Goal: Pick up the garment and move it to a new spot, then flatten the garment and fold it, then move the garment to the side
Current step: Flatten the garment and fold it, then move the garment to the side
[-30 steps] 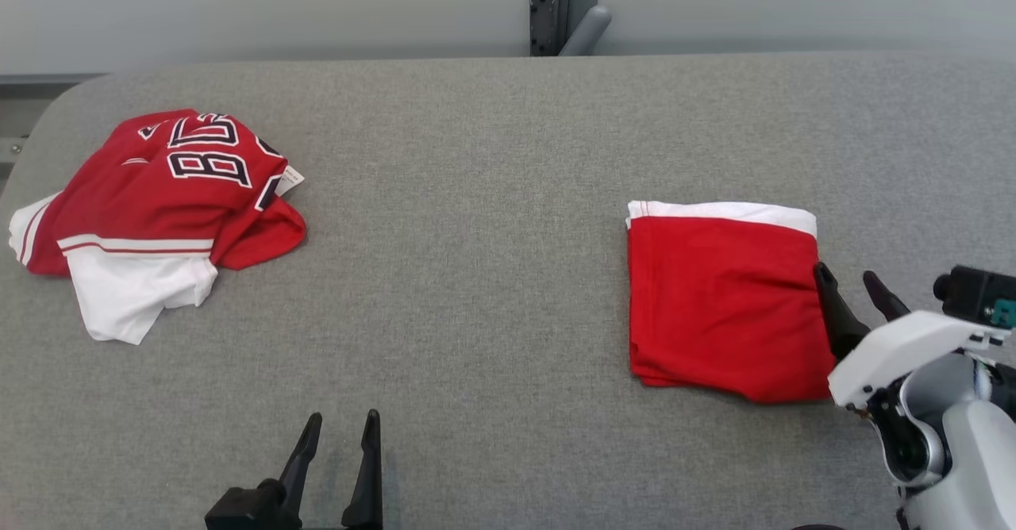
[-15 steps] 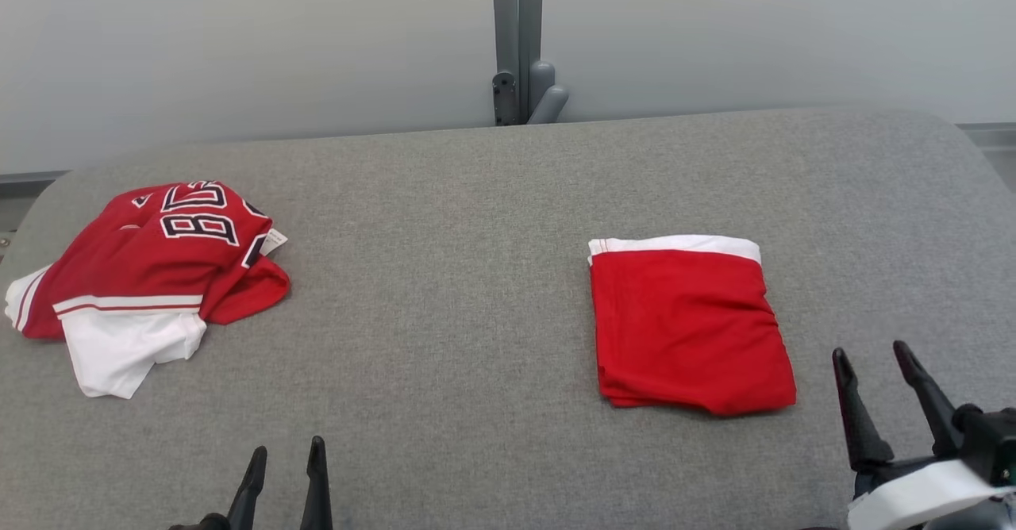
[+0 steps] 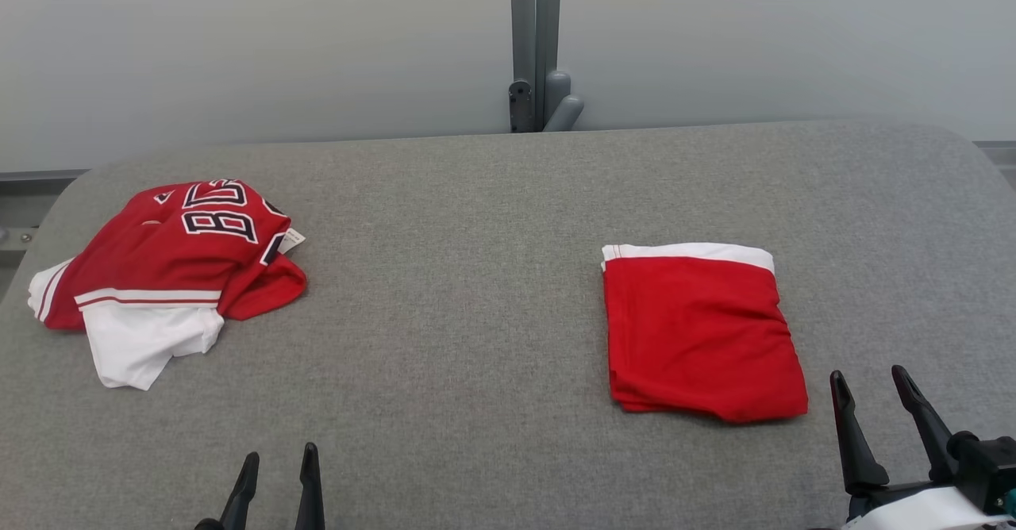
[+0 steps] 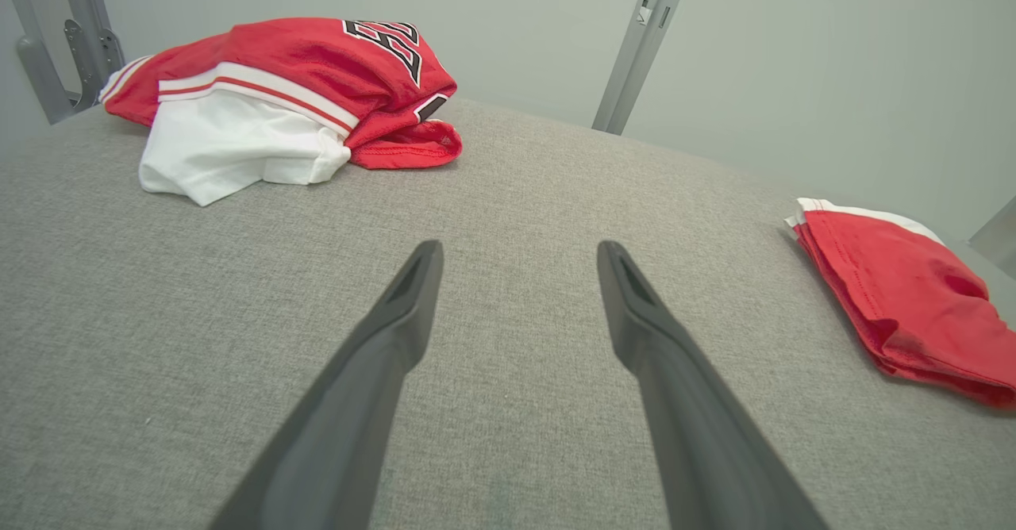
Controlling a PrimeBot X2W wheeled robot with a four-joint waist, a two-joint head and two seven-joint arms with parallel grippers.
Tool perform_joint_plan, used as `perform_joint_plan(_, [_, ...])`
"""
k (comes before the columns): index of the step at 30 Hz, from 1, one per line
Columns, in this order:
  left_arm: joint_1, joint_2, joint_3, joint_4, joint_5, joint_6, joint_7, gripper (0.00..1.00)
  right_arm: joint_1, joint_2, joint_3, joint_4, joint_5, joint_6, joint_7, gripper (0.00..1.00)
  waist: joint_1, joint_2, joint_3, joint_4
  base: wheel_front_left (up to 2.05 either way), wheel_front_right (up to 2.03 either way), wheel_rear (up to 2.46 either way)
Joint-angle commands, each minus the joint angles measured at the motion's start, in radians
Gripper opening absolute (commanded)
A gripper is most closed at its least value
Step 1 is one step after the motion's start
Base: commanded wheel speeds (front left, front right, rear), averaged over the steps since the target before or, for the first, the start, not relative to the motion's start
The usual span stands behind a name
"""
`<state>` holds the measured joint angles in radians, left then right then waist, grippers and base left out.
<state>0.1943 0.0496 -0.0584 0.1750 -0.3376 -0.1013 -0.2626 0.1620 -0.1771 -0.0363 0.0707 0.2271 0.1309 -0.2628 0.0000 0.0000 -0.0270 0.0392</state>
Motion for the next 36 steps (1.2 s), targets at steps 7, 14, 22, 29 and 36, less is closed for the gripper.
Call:
perform_joint_plan(7, [-0.013,0.002,0.003,0.001,0.008,-0.012,-0.003,1.0,-0.03,0.021,-0.038,0.037,0.044,0.0,-0.003,1.0,0.0,0.0,0.001,0.017,0.0,0.0,0.0])
perform_joint_plan(14, [-0.02,0.002,-0.026,0.004,-0.007,-0.013,-0.003,1.0,-0.217,-0.034,-0.049,0.192,0.149,0.0,0.309,1.0,0.0,0.0,0.044,0.022,0.0,0.0,0.0])
perform_joint_plan(22, [-0.057,0.002,-0.049,0.016,-0.002,-0.018,-0.003,1.0,-0.436,-0.041,-0.026,0.425,0.148,0.0,0.564,1.0,0.0,0.0,0.096,0.044,0.0,0.0,0.0])
perform_joint_plan(29, [-0.078,0.002,-0.063,0.017,-0.008,-0.013,-0.003,1.0,-0.523,-0.017,-0.032,0.602,0.169,0.0,0.546,1.0,0.0,0.0,0.105,0.062,0.0,0.0,0.0])
perform_joint_plan(36, [-0.079,0.002,-0.071,0.015,-0.014,-0.008,-0.003,1.0,-0.596,0.013,0.016,0.714,0.293,0.0,0.578,0.0,0.0,0.0,0.113,0.034,0.0,0.0,0.0])
